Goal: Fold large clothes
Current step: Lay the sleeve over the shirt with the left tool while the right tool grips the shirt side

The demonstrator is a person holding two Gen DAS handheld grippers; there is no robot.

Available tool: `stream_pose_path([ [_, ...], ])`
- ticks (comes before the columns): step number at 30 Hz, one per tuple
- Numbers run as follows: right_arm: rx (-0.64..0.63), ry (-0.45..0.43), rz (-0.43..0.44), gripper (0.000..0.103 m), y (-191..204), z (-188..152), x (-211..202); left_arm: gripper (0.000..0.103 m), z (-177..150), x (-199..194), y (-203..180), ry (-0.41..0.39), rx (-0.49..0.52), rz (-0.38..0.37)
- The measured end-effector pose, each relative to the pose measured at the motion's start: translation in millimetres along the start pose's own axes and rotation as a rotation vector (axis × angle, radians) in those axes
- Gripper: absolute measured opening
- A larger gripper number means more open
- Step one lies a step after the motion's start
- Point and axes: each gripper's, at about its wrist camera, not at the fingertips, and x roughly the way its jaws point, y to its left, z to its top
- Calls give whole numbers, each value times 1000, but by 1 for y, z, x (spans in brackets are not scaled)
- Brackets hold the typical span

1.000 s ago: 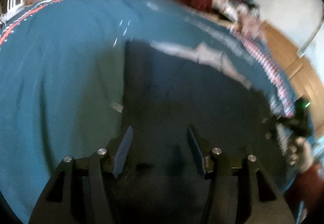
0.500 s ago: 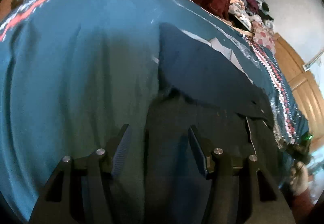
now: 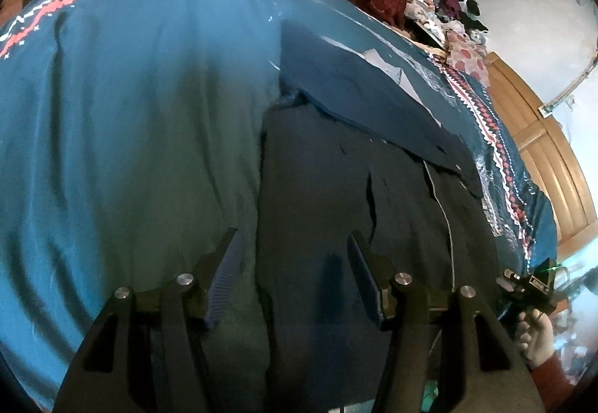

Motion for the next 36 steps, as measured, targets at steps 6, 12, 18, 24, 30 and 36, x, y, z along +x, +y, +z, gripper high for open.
stream_pose_path([
  [6,-45,91,-20,55,-8,-25,1,60,-22,-13,13,21,-49,-72],
  [12,-56,125,-61,55,-9,-41,9,60,-39,-17,3,44,5,-36],
  [18,-107,15,-193,55,3,-48,4,61,-50,-14,-43,10,243,365],
  [24,-146,5,-240,59,12,-49,11,75,-57,10,-50,19,262,491],
  [30,-140,8,-234,60,7,-48,13,76,-57,10,-49,19,253,488],
  [36,-122,4,-223,60,5,-50,11,76,-55,10,-46,22,243,479],
])
